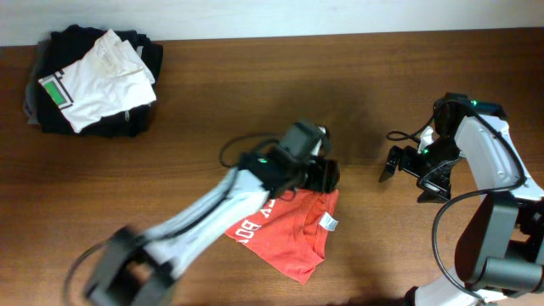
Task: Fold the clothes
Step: 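Grasp the folded orange shirt's left edge with the left gripper, then lift and carry the orange shirt left onto the clothes stack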
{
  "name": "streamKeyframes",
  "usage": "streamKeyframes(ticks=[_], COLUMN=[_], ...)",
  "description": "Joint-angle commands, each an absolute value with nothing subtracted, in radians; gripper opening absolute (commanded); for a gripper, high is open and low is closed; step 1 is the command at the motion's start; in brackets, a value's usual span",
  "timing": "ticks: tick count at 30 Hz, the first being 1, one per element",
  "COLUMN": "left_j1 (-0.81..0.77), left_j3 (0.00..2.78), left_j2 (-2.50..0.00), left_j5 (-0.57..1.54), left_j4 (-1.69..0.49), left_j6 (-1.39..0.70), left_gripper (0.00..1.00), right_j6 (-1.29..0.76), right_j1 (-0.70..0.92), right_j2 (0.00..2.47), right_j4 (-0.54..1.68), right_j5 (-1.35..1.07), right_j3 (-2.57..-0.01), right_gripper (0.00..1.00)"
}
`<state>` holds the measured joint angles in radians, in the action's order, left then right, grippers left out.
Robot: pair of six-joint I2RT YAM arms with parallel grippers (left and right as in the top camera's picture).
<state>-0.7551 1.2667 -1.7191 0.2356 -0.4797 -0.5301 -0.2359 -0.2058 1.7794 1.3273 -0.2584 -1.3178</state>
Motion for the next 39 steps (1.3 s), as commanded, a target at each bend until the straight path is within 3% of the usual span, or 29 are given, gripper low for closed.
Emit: streamKeyframes(ticks=[1, 6, 10, 14, 19, 24, 34, 36, 39], left_j1=[-0.672, -0.447, -0.267, -0.076, 0.049, 0.035, -0.142, -0.164, -0.187], left_j3=[1.297, 1.291, 1.232, 1.158, 1.146, 1.145, 1.145, 1.145, 1.145], left_j2=[-1.541, -1.48, -1.502, -1.587, -1.741, -1.884, -2.092, -2.101, -2.106], left_j5=[0.155, -0.031, 0.057, 0.411, 0.755, 0.776, 0.849, 0.849, 0.848], left_j4=[-0.62, -0.991, -0.986, -0.889, -0.923, -0.947, -0.954, -0.953, -0.952], left_j6=[-0.465, -0.455, -0.305, -0.102, 0.146, 0.209, 0.241, 0.241, 0.235], left_gripper=[0.99, 0.99, 0.99, 0.99, 0.99, 0.99, 0.99, 0.92, 0.69], right_j6=[-0.237, -0.237, -0.237, -0.237, -0.237, -0.237, -0.237, -0.237, -0.237], right_j1=[-0.204, -0.204, -0.204, -0.204, -0.204, -0.204, -0.204, -0.204, -0.204], right_j2=[1.774, 1.774, 1.774, 1.774, 1.774, 1.774, 1.774, 1.774, 1.774], right_j4=[1.328, 1.328, 1.328, 1.328, 1.328, 1.328, 1.328, 1.328, 1.328], right_j5=[-0.25, -0.25, -0.25, -0.25, -0.25, -0.25, -0.25, -0.25, -0.25], right_j3=[-1.328, -1.328, -1.328, -1.328, -1.328, -1.328, -1.328, -1.328, -1.328], right_gripper=[0.98, 0.98, 0.98, 0.98, 0.98, 0.98, 0.98, 0.98, 0.98])
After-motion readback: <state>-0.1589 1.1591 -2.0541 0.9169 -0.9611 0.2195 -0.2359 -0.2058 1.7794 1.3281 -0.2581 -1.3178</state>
